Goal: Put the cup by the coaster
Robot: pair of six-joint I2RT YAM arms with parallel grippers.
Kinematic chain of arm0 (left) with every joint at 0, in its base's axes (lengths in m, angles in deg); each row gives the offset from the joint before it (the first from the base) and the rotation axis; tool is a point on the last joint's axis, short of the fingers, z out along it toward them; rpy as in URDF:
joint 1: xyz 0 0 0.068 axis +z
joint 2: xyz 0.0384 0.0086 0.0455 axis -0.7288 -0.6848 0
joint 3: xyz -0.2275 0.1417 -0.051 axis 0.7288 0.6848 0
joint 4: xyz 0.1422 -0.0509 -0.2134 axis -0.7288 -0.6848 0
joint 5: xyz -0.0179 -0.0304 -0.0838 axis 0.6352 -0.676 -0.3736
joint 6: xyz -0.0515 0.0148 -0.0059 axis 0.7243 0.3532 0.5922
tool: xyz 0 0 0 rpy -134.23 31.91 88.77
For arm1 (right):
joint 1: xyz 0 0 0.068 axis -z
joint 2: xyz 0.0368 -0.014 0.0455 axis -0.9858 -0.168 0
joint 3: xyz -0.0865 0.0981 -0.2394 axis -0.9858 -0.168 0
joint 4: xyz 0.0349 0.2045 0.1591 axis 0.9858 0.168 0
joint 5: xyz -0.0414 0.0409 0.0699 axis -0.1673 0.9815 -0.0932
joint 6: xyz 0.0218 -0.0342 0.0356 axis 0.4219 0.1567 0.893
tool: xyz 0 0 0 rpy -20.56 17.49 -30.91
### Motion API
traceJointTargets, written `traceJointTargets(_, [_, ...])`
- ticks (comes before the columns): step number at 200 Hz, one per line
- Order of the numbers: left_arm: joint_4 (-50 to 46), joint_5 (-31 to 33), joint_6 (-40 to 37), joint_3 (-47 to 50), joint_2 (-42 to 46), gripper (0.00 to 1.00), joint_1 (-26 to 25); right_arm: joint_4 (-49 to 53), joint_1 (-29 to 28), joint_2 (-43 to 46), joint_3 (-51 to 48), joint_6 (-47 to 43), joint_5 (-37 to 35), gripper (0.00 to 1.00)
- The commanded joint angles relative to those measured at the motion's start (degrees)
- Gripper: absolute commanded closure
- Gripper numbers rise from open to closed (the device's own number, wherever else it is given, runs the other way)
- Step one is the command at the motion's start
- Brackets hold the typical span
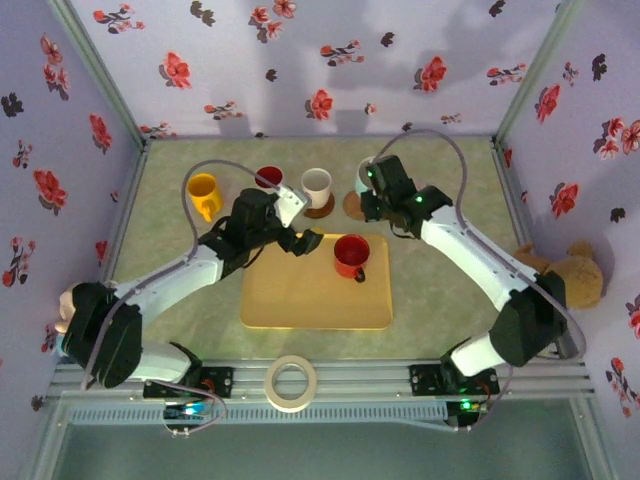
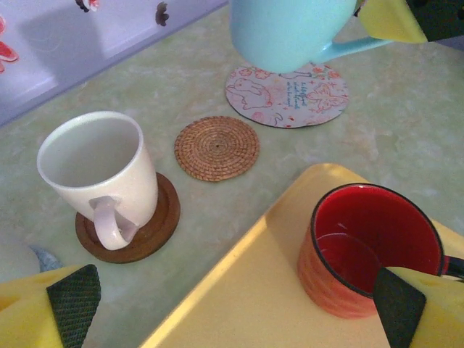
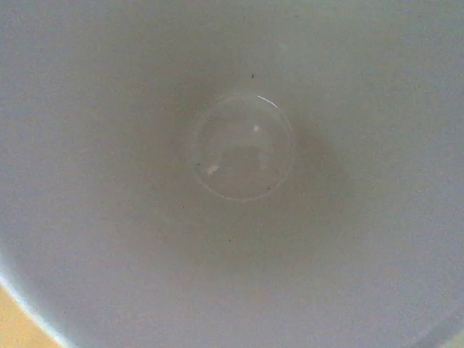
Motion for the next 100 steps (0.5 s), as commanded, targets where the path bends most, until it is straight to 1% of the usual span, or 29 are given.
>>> traceJointTargets(1, [2.47,-1.12,0.55,-3.07,-2.41,0.0,1.13,-1.79,1.86,-1.64,4.06,-1.66,1.07,1.0])
traceJointTargets(33, [3.07,-2.73,-0.2,-4.23,-5.46,0.0,1.74,-2.28,4.16,-6.08,5.29,-2.99,5.03,1.0])
traceJointTargets(100, [4.55,-4.86,-0.2,-6.15,-10.05,0.0,1.96,-1.06,7.01,-17.16,11.63,-4.67,9.02,1.0])
